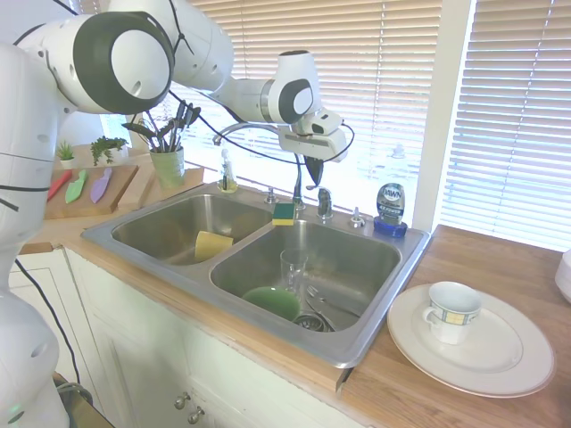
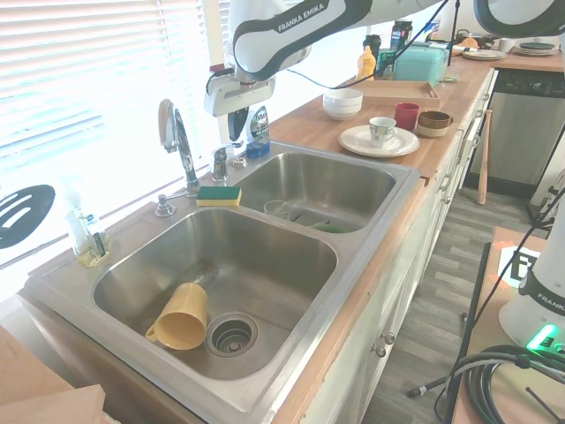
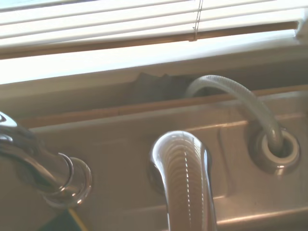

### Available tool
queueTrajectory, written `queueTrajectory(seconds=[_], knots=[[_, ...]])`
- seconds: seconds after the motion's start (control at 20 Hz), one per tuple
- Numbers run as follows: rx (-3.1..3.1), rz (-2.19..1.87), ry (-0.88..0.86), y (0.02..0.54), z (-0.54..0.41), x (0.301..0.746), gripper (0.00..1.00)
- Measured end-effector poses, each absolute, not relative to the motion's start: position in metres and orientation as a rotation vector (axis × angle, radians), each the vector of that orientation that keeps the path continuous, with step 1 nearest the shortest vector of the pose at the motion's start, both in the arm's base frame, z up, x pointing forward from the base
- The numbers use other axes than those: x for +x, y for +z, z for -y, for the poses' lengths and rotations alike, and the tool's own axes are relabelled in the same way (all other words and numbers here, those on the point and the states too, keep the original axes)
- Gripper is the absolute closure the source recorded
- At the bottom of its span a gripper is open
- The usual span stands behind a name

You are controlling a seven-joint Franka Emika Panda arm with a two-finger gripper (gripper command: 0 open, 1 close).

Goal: Turn off the faucet

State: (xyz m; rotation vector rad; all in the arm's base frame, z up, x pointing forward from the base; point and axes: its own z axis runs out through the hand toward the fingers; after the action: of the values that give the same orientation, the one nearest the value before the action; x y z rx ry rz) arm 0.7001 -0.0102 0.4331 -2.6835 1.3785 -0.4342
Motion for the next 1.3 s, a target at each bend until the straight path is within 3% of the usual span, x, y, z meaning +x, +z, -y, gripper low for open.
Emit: queueTrajectory(seconds=[0.35, 0.6, 1.15, 1.2, 1.3], knots=[[-2.812, -1.401, -0.092, 0.413, 0.008, 0.657, 1.00], [-2.826, -1.398, -0.022, 0.409, 0.013, 0.623, 1.00], [-2.829, -1.395, 0.059, 0.403, 0.012, 0.494, 1.00], [-2.833, -1.389, 0.063, 0.401, 0.009, 0.484, 0.00], [-2.837, -1.380, 0.064, 0.396, 0.005, 0.466, 0.00]])
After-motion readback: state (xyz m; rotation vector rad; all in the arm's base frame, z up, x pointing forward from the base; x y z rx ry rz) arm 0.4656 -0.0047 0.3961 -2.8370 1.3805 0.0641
